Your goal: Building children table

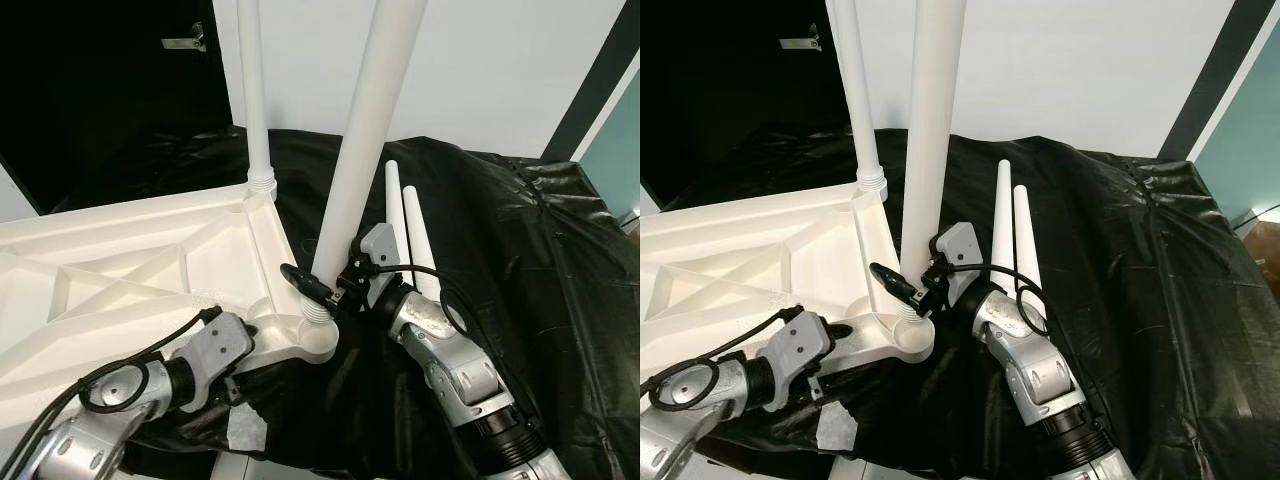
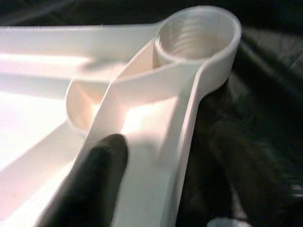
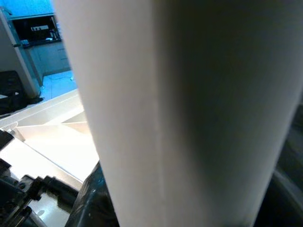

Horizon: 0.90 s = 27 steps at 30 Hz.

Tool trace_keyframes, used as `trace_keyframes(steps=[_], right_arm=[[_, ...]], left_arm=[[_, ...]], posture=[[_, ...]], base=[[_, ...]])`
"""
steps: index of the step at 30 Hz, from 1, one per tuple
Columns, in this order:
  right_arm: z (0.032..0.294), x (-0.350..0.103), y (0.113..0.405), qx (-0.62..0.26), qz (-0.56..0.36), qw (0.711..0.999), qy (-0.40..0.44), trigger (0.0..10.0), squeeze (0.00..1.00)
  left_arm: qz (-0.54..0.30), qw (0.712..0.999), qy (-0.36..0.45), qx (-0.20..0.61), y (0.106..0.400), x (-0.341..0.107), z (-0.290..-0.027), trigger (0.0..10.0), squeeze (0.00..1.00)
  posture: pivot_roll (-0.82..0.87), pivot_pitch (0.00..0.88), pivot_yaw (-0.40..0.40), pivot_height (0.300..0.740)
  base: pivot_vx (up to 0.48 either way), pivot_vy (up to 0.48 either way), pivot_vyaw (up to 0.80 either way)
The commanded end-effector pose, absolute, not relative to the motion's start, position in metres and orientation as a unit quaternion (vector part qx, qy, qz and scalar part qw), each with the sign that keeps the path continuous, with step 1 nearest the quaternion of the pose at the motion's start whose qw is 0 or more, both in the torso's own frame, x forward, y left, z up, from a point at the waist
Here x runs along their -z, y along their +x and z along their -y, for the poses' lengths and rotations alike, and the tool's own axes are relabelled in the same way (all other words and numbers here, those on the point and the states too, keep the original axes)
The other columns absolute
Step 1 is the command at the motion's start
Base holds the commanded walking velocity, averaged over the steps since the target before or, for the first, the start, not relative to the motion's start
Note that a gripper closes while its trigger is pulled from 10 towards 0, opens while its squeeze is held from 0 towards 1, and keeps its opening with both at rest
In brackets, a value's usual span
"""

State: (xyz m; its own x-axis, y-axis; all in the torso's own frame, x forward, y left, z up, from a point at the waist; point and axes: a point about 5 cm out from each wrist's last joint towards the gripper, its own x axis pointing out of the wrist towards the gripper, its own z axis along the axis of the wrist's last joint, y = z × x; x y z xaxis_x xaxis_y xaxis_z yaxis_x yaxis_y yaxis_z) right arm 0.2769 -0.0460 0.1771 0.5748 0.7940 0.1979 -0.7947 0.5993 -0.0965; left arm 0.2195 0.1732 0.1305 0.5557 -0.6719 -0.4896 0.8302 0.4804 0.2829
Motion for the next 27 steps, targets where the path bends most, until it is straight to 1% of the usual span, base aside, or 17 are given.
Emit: trace_keyframes(steps=[1, 2, 6, 7, 8, 9, 10, 11, 18, 23, 27], right_arm=[[0.052, -0.179, 0.277, -0.440, 0.113, 0.891, 0.006, 10.0, 0.00], [0.052, -0.179, 0.277, -0.440, 0.112, 0.891, 0.006, 10.0, 0.00], [0.052, -0.179, 0.276, -0.441, 0.112, 0.891, 0.004, 10.0, 0.00], [0.052, -0.179, 0.276, -0.441, 0.112, 0.891, 0.003, 10.0, 0.00], [0.051, -0.179, 0.277, -0.441, 0.112, 0.891, 0.003, 10.0, 0.00], [0.051, -0.179, 0.277, -0.441, 0.112, 0.890, 0.003, 10.0, 0.00], [0.051, -0.179, 0.277, -0.441, 0.112, 0.890, 0.003, 10.0, 0.00], [0.050, -0.179, 0.277, -0.441, 0.113, 0.890, 0.002, 10.0, 0.00], [0.050, -0.178, 0.278, -0.441, 0.111, 0.891, 0.000, 10.0, 0.00], [0.049, -0.177, 0.279, -0.438, 0.108, 0.893, -0.001, 10.0, 0.00], [0.049, -0.176, 0.279, -0.436, 0.108, 0.893, -0.001, 10.0, 0.00]], left_arm=[[-0.165, 0.835, 0.266, 0.452, 0.219, -0.128, -0.174, 4.2, 0.00], [-0.171, 0.831, 0.264, 0.458, 0.218, -0.128, -0.177, 0.1, 0.00], [-0.175, 0.828, 0.259, 0.465, 0.217, -0.129, -0.180, 0.0, 0.00], [-0.181, 0.828, 0.263, 0.461, 0.218, -0.128, -0.183, 1.3, 0.00], [-0.185, 0.827, 0.269, 0.458, 0.219, -0.127, -0.185, 1.8, 0.00], [-0.188, 0.826, 0.279, 0.453, 0.221, -0.126, -0.187, 4.7, 0.00], [-0.188, 0.826, 0.279, 0.453, 0.221, -0.126, -0.187, 4.7, 0.00], [-0.190, 0.825, 0.285, 0.450, 0.222, -0.126, -0.188, 10.0, 0.00], [-0.186, 0.824, 0.310, 0.436, 0.230, -0.121, -0.184, 10.0, 0.00], [-0.150, 0.832, 0.315, 0.432, 0.245, -0.121, -0.163, 10.0, 0.00], [-0.145, 0.835, 0.311, 0.430, 0.248, -0.121, -0.158, 10.0, 0.00]], posture=[[0.09, 0.000, -0.044, 0.740], [0.09, 0.000, -0.044, 0.740], [0.09, 0.000, -0.045, 0.740], [0.09, 0.000, -0.045, 0.740], [0.09, 0.000, -0.045, 0.740], [0.09, 0.000, -0.045, 0.740], [0.09, 0.000, -0.045, 0.740], [0.09, 0.000, -0.045, 0.740], [0.09, 0.000, -0.046, 0.740], [0.09, 0.000, -0.039, 0.740], [0.08, 0.000, -0.034, 0.740]], base=[[0.000, 0.000, 0.00], [0.000, 0.000, 0.00], [0.000, 0.000, 0.00], [0.000, 0.000, 0.00], [0.000, 0.000, 0.00], [0.000, 0.000, 0.00], [0.000, 0.000, 0.00], [0.000, 0.000, 0.00], [0.000, 0.000, 0.00], [0.000, 0.000, 0.00], [0.000, 0.000, 0.00]])
